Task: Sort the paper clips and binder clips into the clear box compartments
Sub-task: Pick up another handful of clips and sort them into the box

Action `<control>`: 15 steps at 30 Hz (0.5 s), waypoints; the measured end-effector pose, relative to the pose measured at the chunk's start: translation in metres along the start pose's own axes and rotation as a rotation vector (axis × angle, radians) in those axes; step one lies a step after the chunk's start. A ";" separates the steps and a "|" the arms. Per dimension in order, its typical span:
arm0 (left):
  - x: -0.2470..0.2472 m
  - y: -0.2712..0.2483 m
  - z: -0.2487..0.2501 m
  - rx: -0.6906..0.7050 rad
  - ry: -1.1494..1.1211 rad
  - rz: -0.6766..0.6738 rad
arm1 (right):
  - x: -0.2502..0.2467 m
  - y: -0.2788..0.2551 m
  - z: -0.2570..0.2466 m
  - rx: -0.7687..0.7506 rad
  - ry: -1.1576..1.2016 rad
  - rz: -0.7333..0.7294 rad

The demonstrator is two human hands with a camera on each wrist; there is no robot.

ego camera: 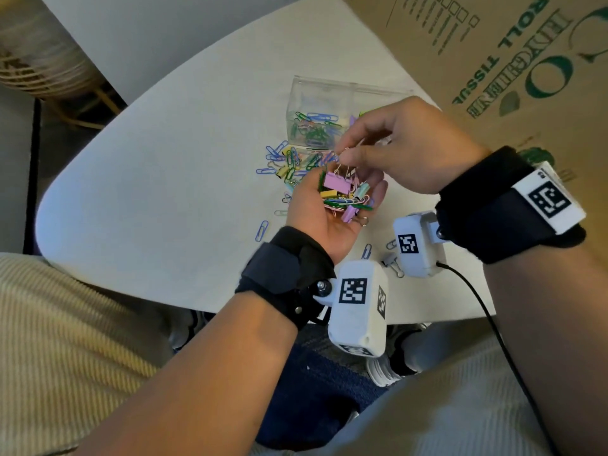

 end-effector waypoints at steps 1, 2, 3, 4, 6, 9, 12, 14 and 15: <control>-0.001 0.001 0.002 0.003 -0.011 -0.001 | -0.004 -0.001 -0.002 -0.018 0.034 0.009; 0.000 0.001 0.004 0.003 -0.011 -0.006 | -0.008 -0.002 -0.003 -0.034 0.080 0.017; 0.000 0.001 0.006 0.002 -0.015 -0.015 | -0.013 -0.003 -0.004 -0.044 0.132 0.031; 0.001 0.002 0.008 0.000 -0.027 -0.022 | -0.020 -0.003 -0.002 -0.042 0.183 0.063; 0.002 0.002 0.010 0.000 -0.054 -0.028 | -0.038 -0.003 0.007 -0.017 0.297 0.183; 0.003 0.002 0.011 0.004 -0.069 -0.050 | -0.062 -0.004 0.028 0.058 0.429 0.399; -0.001 0.003 0.010 0.009 -0.070 -0.045 | -0.069 -0.004 0.042 0.134 0.426 0.509; -0.003 0.004 0.010 0.010 -0.073 -0.045 | -0.068 -0.001 0.047 0.168 0.343 0.525; -0.003 0.004 0.010 0.009 -0.074 -0.046 | -0.066 0.001 0.048 0.175 0.261 0.516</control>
Point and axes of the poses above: each hand's wrist, its own y-axis towards the middle knuckle, its own x-axis out of the palm, z = x × y, the point moved 9 cm from there along y, towards the middle knuckle, and after that the axes turned 2 degrees about x, right-handed, at the moved point
